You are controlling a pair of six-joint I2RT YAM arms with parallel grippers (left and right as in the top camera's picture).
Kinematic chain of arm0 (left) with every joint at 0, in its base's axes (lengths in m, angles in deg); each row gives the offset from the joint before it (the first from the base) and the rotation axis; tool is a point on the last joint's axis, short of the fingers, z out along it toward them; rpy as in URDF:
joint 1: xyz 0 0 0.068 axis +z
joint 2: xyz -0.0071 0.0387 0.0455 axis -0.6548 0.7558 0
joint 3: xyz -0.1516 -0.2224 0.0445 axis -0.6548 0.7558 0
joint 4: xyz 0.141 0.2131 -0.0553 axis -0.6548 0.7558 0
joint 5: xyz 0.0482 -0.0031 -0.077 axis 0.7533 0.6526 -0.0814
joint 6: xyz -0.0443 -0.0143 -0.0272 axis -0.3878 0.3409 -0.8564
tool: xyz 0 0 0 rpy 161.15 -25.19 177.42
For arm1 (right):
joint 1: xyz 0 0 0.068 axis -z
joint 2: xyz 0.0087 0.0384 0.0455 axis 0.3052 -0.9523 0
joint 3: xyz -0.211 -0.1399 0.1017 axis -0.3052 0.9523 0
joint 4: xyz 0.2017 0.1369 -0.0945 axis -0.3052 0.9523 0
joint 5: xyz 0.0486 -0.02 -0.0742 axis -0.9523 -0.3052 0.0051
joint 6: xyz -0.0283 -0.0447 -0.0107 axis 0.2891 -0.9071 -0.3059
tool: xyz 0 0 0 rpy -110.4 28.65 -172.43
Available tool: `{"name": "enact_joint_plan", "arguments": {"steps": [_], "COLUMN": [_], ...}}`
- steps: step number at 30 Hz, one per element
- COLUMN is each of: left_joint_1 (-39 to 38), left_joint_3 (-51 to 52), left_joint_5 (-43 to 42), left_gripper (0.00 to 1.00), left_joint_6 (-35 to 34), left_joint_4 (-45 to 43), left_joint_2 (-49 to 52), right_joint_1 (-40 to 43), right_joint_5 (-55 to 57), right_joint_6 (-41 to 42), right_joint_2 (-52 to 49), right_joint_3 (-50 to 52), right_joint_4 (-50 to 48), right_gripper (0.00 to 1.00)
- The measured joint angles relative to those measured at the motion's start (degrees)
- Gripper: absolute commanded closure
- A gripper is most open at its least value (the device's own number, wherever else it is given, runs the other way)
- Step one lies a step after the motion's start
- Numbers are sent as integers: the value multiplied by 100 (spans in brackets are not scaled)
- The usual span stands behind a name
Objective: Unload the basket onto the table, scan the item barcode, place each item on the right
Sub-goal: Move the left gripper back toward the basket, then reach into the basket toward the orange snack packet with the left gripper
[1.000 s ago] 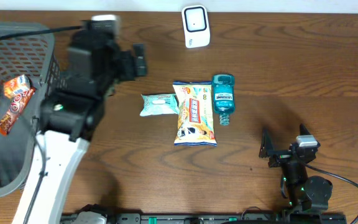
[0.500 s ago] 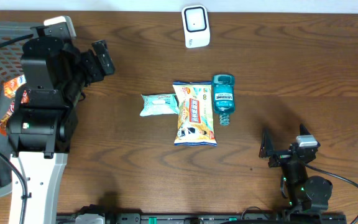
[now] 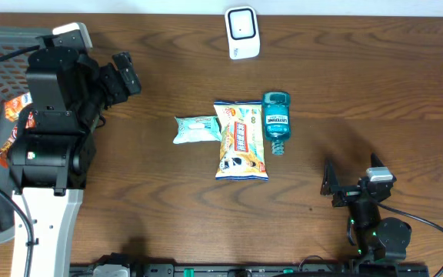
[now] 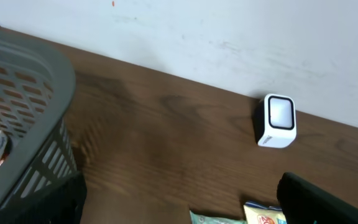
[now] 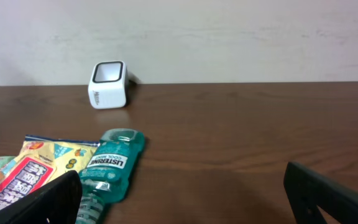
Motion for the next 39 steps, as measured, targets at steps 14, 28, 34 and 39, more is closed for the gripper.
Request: {"name": "enact_joint_plan", "arguments": {"steps": [14,28,34,39], "left_joint_1": [1047,3145,3779,4319], "left_joint_3": [0,0,-4,-7], "left_joint_5": [-2,-4,-7,-7], "left_gripper": [2,2,2,2], "left_joint_6": [-634,-1325,-1998,-2874], "left_joint_4": [249,116,323,894], "left_joint_2": [-509,-857,-203,796], "right_joint_1": [0,0,0,0], "right_joint_5": [0,0,0,0], "right_joint_6": [0,0,0,0], "right_joint_2": [0,0,0,0], "right_joint_3": [0,0,0,0], "right_joint_4": [2,2,0,0], "right_gripper": [1,1,1,1]}}
